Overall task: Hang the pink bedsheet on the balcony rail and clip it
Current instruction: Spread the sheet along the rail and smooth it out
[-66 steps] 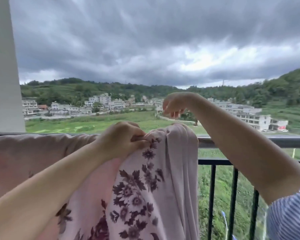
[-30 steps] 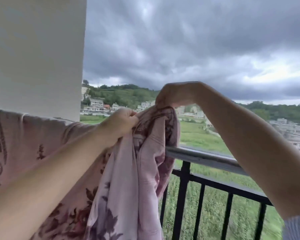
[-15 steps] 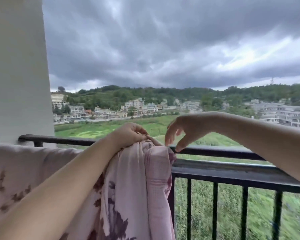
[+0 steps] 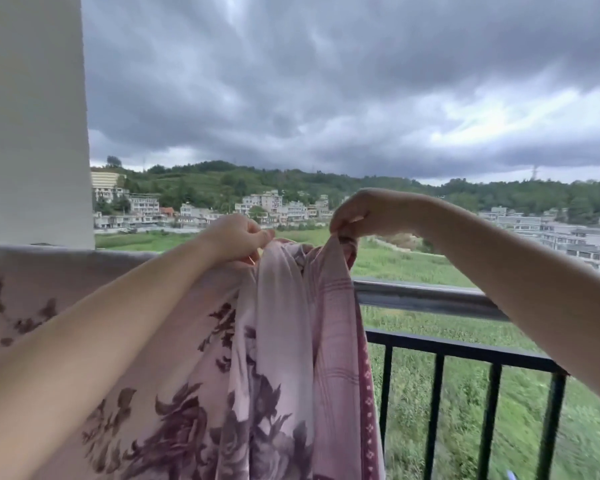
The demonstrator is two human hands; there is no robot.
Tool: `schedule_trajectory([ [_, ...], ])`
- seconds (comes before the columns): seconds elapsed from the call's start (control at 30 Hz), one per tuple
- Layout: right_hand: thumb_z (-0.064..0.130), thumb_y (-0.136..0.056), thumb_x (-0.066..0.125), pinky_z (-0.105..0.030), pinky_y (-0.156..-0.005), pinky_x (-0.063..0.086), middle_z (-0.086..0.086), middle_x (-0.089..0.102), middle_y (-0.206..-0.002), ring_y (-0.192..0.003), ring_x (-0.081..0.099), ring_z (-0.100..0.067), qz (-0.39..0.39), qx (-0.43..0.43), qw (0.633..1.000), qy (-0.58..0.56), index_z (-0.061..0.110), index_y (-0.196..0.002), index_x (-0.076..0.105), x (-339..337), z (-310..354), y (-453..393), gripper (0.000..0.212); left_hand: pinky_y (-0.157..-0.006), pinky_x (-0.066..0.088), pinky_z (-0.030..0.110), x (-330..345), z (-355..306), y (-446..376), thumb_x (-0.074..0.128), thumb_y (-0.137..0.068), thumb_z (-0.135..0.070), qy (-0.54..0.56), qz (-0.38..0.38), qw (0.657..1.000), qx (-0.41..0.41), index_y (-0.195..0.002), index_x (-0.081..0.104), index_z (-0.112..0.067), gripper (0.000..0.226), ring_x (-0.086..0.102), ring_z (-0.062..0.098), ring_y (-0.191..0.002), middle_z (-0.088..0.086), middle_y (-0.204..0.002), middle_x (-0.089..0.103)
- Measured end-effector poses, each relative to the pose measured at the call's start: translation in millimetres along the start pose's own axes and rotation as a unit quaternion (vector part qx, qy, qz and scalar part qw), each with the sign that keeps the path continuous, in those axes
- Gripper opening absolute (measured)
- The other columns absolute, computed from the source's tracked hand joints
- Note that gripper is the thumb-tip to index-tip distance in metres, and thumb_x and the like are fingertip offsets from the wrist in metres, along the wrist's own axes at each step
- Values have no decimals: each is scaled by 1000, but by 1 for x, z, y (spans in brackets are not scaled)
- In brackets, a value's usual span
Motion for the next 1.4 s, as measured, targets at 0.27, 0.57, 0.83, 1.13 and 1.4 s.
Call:
schedule_trajectory([
  [0.27,-3,-83,55,-34,-83,43,-9,65,-92,-83,55,-18,-124,154,976,-87,5,-100,66,-62,-98,107,22,-52,32,26,51,-41,25,14,-93,-51,-149,3,987,61,-55,39,-14,59,41,17,-54,5,-57,44],
  [0.57,0,-86,49,-31,-77,47,-21,68,-95,-83,59,-30,-273,407,872,22,-5,-94,66,-36,-169,262,19,-95,44,38,44,-87,34,38,-93,-19,-302,-19,951,-62,-82,55,-11,21,59,24,-92,9,-96,64],
  [0.83,9,-80,46,-35,-70,52,-13,70,-87,-81,63,-30,-230,423,868,118,12,-74,68,1,-128,249,24,-97,35,36,135,-216,89,35,-92,-42,-160,-32,973,163,-116,50,-5,46,50,27,-112,12,-119,55],
  [1.13,75,-70,34,-32,-75,34,-11,65,-104,-99,55,-25,-357,470,806,48,7,-109,59,71,-74,317,83,-98,36,33,145,-212,71,40,-91,-36,-181,-49,970,157,-120,49,-9,41,49,26,-116,9,-125,56],
  [1.4,62,-78,48,-32,-76,33,4,68,-85,-84,59,-19,-305,453,825,-142,20,-94,63,98,-70,293,47,-89,44,35,138,-222,80,34,-89,-52,-221,-44,962,154,-114,53,-5,57,57,27,-106,12,-115,61],
])
Point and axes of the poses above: each hand's wrist, its own y-axis away from the middle knuckle, its own x-axis out of the palm, z = x × y, the point moved 1 cm from there along -y, towards the middle knuckle
